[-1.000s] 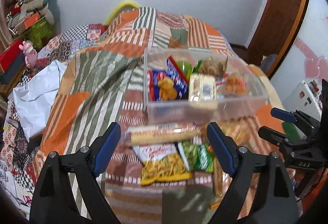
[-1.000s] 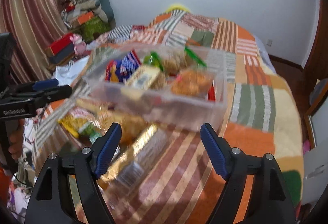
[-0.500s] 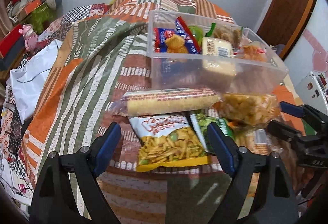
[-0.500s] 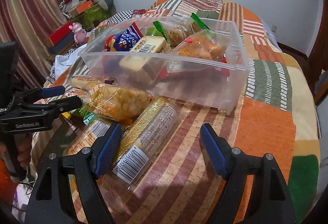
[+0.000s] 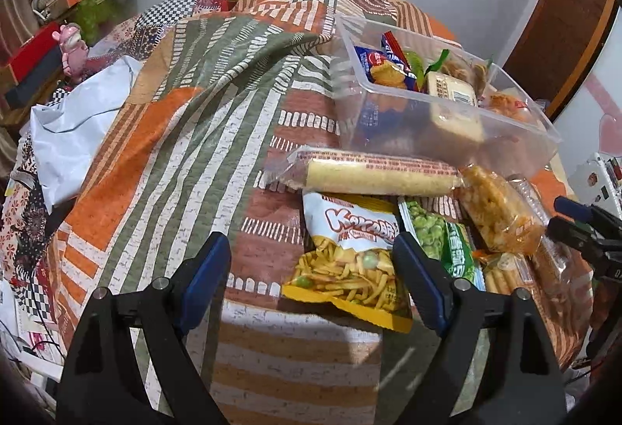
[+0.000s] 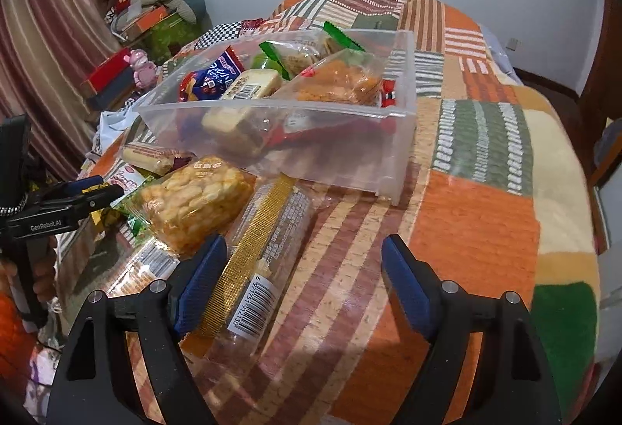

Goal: Organize snacks
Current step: 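Grasp the yellow chip bag with left tool while right tool grasps long wrapped biscuit, then carry the yellow chip bag and long biscuit over the clear box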

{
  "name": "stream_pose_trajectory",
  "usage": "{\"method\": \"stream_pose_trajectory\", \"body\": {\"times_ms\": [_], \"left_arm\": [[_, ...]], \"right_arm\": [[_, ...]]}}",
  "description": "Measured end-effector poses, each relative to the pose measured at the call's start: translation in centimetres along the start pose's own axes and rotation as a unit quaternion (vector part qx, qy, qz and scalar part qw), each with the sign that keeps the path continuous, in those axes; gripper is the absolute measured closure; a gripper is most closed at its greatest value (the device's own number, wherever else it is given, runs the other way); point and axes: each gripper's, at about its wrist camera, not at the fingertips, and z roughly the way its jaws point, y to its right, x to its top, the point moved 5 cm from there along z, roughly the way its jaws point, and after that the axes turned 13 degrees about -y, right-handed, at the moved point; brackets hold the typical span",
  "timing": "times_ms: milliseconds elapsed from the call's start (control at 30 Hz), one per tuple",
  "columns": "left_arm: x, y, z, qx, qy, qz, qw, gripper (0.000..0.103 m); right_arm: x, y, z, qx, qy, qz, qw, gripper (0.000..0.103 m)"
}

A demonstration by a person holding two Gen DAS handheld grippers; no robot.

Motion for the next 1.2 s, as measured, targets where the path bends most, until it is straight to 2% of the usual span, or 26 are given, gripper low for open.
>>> {"method": "stream_pose_trajectory", "body": {"times_ms": [100,267,300,367,400,433,500,600,767,833,1200], "left_arm": [[0.4,0.4,0.6,0.006,-0.002,0.004,1.0000,0.019],[0.7,1.0,2.0,-0.008,-0.014,0.005,0.9999,0.019],[0.8,0.9,2.1,-0.011,-0.014,0.002,0.9998,0.019],[0.8,0.9,2.2,-0.016,-0.011,-0.006,0.9998,0.020],[0.7,1.0,2.2,-0.017,-0.009,-0.006,0.9998,0.027],[0.6,1.3,2.0,-0.019,-0.006,0.005,0.9998,0.040],[0.4,1.8,1.8,-0.018,-0.005,0.015,0.9997,0.052],[-0.2,2.2,1.6,-0.019,0.003,0.024,0.9995,0.055],[-1.2,2.5,0.5,-0.024,0.008,0.032,0.9992,0.061],[-1.4,2.6,-0.1,-0.028,0.012,0.034,0.9990,0.068],[-1.5,3.1,-4.4,-0.029,0.056,0.039,0.9972,0.069]], "right_arm": [[0.1,-0.8,0.8,0.008,-0.008,-0.002,1.000,0.025],[0.0,-1.9,1.9,0.013,-0.016,-0.007,1.000,0.029],[0.0,-2.1,1.9,0.012,-0.016,-0.010,1.000,0.033],[0.0,-2.2,1.8,0.017,-0.015,-0.012,1.000,0.052],[0.0,-2.3,1.8,0.021,-0.017,-0.014,1.000,0.057],[0.0,-2.4,1.8,0.025,-0.018,-0.015,0.999,0.060],[-0.1,-2.4,1.7,0.022,-0.014,-0.013,1.000,0.062],[-0.2,-2.3,1.5,0.028,-0.009,-0.004,1.000,0.067],[-0.7,-1.8,0.9,0.030,-0.001,0.007,1.000,0.069],[-0.9,-1.6,0.5,0.032,0.000,0.012,0.999,0.069],[-1.4,-0.4,-1.9,0.038,0.030,0.038,0.998,0.069]]}}
